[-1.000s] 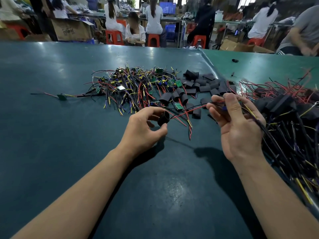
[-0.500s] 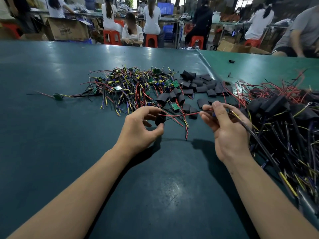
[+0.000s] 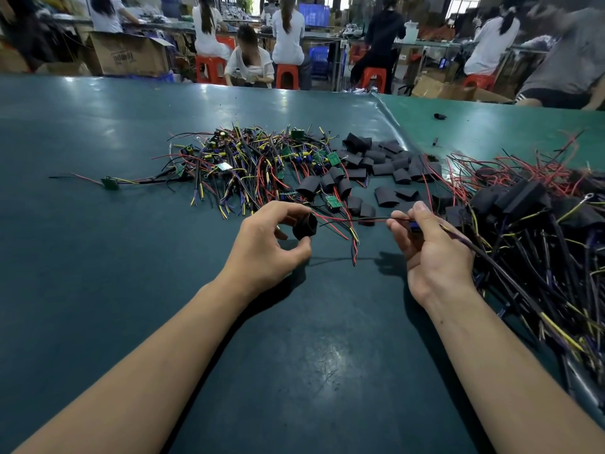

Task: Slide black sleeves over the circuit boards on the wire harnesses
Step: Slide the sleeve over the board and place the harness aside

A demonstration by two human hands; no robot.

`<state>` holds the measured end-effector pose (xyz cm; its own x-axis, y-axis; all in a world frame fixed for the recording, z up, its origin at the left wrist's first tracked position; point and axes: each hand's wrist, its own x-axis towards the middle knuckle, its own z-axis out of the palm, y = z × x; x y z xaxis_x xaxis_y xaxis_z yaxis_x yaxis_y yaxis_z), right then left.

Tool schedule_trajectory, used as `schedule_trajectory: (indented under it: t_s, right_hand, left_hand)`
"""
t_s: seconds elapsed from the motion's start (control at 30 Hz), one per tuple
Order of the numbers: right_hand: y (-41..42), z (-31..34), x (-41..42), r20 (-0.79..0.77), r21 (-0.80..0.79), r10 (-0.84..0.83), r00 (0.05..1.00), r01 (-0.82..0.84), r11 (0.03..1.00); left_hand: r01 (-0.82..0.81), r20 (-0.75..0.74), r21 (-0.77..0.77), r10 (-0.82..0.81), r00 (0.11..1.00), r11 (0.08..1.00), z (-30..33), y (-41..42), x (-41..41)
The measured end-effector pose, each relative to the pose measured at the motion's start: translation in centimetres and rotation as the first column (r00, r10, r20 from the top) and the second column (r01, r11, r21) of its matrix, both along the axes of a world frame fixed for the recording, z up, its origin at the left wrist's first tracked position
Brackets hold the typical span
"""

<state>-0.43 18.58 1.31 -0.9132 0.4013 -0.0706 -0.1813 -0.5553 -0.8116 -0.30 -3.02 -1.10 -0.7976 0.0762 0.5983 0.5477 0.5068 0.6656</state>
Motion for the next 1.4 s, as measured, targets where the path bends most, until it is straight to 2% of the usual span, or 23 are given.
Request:
schedule_trajectory:
  t_s: [0.17,0.3,0.47,0.7,0.87,1.03,1.27,1.4]
  right_hand:
    - [-0.1,0.4,0.2,-0.107,0.037,0.029,0.994,-0.025,0.999]
    - [-0.6,0.3,0.5,-0.134,0.129,0.043,0.990,-0.026,0.991]
    - [-0.8,0.4,0.5,-0.164,0.133,0.073,0.984,-0.051,0.990]
    - [-1.2,0.5,0.7,-0.238,0.186,0.206,0.949,-0.164,0.969]
    - [-1.0,0.4,0.7,-0.255,0.232,0.267,0.929,-0.209,0.950]
    - [-1.2,0.1,1.0,-0.219,0.335,0.313,0.924,-0.230,0.914]
    - [-1.0,0.4,0.4,-0.216,0.185,0.197,0.956,-0.158,0.970]
    - [-1.2,0.1,0.4,-0.202,0.204,0.192,0.960,-0.151,0.967]
  left_hand:
    - [0.002,0.025,0.016,-0.003,1.000,1.000,0.0,0.1,0.1]
    - [-0.020,0.030,0.037,0.019,0.999,0.999,0.1,0.0,0.1]
    - [-0.098,0.055,0.070,0.094,0.994,0.993,0.1,0.0,0.0]
    - [-0.156,0.133,0.063,0.147,0.980,0.986,-0.2,-0.1,-0.4]
    - [-0.234,0.207,0.105,0.209,0.956,0.967,-0.1,-0.1,-0.7]
    - [-0.213,0.208,0.123,0.185,0.960,0.969,0.0,-0.1,-0.5]
    - [-0.228,0.194,0.138,0.199,0.960,0.964,0.2,0.0,-0.3]
    - [-0.224,0.182,0.143,0.197,0.963,0.964,0.3,0.1,-0.2]
